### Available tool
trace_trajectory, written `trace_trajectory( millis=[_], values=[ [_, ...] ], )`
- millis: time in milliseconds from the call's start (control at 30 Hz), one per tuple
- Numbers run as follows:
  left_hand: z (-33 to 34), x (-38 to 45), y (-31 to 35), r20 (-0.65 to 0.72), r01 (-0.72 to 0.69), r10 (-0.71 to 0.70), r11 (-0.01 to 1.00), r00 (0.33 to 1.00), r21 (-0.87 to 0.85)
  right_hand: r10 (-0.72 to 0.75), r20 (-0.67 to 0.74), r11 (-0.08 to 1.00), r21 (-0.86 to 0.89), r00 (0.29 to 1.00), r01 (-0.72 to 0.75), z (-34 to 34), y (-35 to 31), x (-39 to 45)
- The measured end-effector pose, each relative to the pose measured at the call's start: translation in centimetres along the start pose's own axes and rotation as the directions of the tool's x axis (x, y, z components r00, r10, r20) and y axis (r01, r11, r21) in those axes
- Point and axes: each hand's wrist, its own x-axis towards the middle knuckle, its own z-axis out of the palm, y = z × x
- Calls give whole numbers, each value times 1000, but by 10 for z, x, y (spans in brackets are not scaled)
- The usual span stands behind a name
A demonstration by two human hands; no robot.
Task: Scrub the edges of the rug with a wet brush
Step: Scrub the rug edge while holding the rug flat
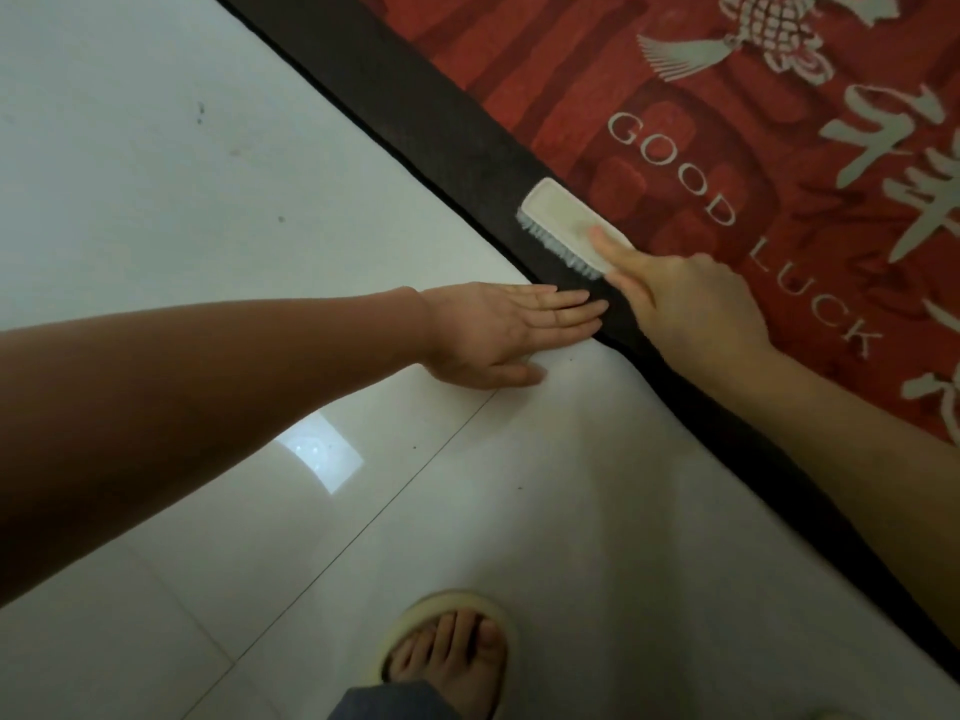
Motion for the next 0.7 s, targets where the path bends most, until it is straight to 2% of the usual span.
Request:
trace_trajectory(
  millis=[200, 267, 367, 600, 700],
  values=[
    [-5, 2, -3, 63, 27, -28, 999, 998, 29, -61, -26, 998, 29, 998, 62, 2, -42, 97],
    [-4, 1, -5, 41, 16, -17, 999, 999, 32, -61, -18, 998, 29, 998, 61, 2, -23, 84],
    [-2, 1, -3, 19, 3, -4, 998, 1000, 55, -6, 13, 999, 32, 1000, 6, -2, 5, 20],
    [-2, 0, 3, 43, 62, -63, 997, 997, 37, -40, -16, 998, 39, 999, 41, 1, -38, 113],
    [0, 1, 3, 4, 51, -51, 999, 999, 15, -48, -1, 998, 30, 999, 48, 3, -5, 64]
  ],
)
